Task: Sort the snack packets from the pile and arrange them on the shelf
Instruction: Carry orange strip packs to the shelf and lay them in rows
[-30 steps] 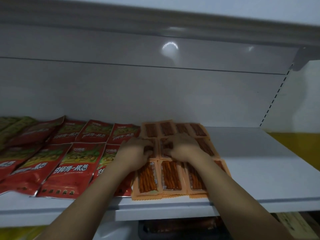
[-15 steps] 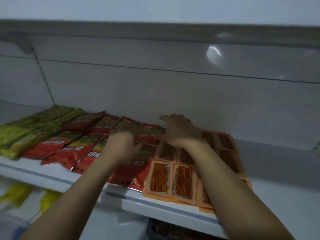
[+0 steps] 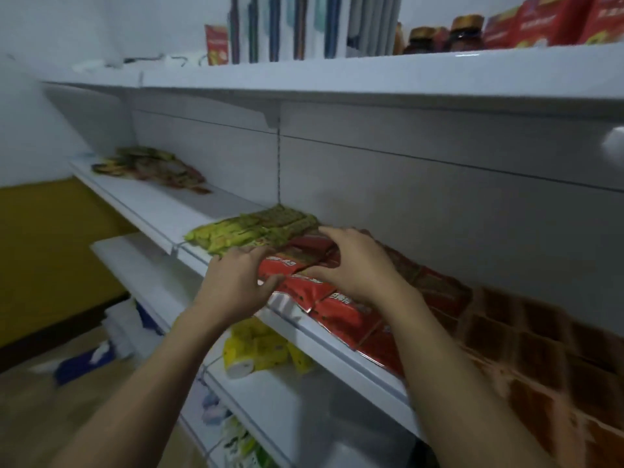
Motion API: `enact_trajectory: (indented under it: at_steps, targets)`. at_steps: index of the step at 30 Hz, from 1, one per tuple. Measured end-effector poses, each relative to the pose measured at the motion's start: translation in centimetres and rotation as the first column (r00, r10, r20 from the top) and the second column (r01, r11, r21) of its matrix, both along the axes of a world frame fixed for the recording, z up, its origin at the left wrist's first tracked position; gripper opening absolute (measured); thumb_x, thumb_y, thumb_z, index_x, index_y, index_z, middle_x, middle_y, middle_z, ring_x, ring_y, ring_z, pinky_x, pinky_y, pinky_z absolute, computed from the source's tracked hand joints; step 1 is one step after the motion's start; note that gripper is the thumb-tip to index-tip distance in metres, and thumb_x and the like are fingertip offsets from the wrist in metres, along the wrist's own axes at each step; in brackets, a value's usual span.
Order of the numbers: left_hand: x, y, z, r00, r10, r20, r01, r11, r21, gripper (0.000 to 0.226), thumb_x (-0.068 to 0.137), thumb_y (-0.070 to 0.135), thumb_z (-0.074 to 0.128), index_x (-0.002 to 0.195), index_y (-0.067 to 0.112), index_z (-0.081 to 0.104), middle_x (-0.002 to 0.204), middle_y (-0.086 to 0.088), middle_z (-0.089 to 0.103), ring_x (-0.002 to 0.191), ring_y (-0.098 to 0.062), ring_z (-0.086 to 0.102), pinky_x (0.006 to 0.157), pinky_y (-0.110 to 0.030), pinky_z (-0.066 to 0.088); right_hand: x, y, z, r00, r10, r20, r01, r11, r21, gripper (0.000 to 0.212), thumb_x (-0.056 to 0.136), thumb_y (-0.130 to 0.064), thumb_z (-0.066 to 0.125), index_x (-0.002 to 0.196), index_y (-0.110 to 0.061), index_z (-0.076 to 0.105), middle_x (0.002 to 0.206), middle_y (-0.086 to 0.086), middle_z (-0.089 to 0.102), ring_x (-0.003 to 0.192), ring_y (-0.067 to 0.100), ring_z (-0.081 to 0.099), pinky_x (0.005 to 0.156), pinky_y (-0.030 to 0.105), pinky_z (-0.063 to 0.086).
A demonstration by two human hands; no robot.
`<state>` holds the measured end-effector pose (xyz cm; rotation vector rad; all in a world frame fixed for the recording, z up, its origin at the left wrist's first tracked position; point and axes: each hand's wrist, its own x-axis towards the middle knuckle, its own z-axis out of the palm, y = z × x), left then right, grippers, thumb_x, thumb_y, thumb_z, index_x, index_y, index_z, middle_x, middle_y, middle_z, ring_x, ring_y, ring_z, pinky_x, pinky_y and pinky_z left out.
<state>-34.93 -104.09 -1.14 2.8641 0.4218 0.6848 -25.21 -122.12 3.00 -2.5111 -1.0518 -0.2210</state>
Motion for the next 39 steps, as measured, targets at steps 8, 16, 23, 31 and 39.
enact_trajectory:
  at_steps: [8, 16, 23, 31, 39]
  targets:
    - [-6.4, 10.5, 0.2, 0.989, 0.144, 0.024, -0.143, 0.988, -0.055, 0.052, 0.093, 0.051, 0.057, 0.137, 0.026, 0.051, 0.138, 0.002, 0.056, 0.128, -0.024, 0.048, 0.102, -0.045, 0.041, -4.1, 12.7, -0.6, 0.989, 0.15, 0.019, -0.149, 0.988, -0.035, 0.08, 0.083, -0.057, 0.065, 0.151, -0.03, 0.032, 0.153, -0.002, 0.035, 0.139, 0.024, 0.029, 0.113, 0.041, 0.026]
    - [-11.1, 19.1, 0.3, 0.969, 0.245, -0.036, -0.245, 0.969, -0.015, 0.055, 0.095, 0.056, 0.049, 0.142, 0.03, 0.043, 0.14, 0.004, 0.053, 0.129, -0.02, 0.045, 0.102, -0.04, 0.037, -7.5, 23.7, -0.6, 0.97, 0.24, 0.048, -0.238, 0.97, -0.04, 0.079, 0.085, -0.057, 0.065, 0.151, -0.031, 0.031, 0.153, -0.006, 0.035, 0.14, 0.021, 0.028, 0.112, 0.038, 0.026]
    - [-15.7, 25.2, -0.1, 0.933, 0.353, -0.07, -0.356, 0.934, -0.034, 0.055, 0.096, 0.055, 0.048, 0.143, 0.029, 0.042, 0.141, 0.004, 0.051, 0.131, -0.019, 0.043, 0.104, -0.042, 0.035, -9.3, 30.5, -1.5, 0.959, 0.281, 0.026, -0.28, 0.96, -0.024, 0.079, 0.085, -0.058, 0.065, 0.151, -0.03, 0.032, 0.152, -0.006, 0.037, 0.139, 0.021, 0.03, 0.113, 0.039, 0.029]
    - [-17.2, 29.1, -0.5, 0.907, 0.411, -0.09, -0.415, 0.909, -0.027, 0.055, 0.095, 0.056, 0.049, 0.143, 0.03, 0.041, 0.14, 0.005, 0.051, 0.131, -0.02, 0.043, 0.104, -0.042, 0.034, -10.7, 35.7, -2.0, 0.945, 0.328, 0.007, -0.328, 0.945, 0.002, 0.078, 0.085, -0.057, 0.065, 0.151, -0.03, 0.032, 0.152, -0.005, 0.037, 0.139, 0.02, 0.029, 0.112, 0.039, 0.028]
    - [-16.1, 34.5, -1.4, 0.887, 0.45, -0.105, -0.455, 0.89, -0.035, 0.056, 0.095, 0.055, 0.049, 0.145, 0.031, 0.038, 0.142, 0.005, 0.05, 0.132, -0.018, 0.042, 0.107, -0.042, 0.033, -9.7, 42.8, -3.1, 0.923, 0.385, -0.022, -0.386, 0.923, -0.008, 0.08, 0.085, -0.058, 0.064, 0.152, -0.03, 0.03, 0.153, -0.003, 0.036, 0.139, 0.021, 0.029, 0.113, 0.04, 0.028]
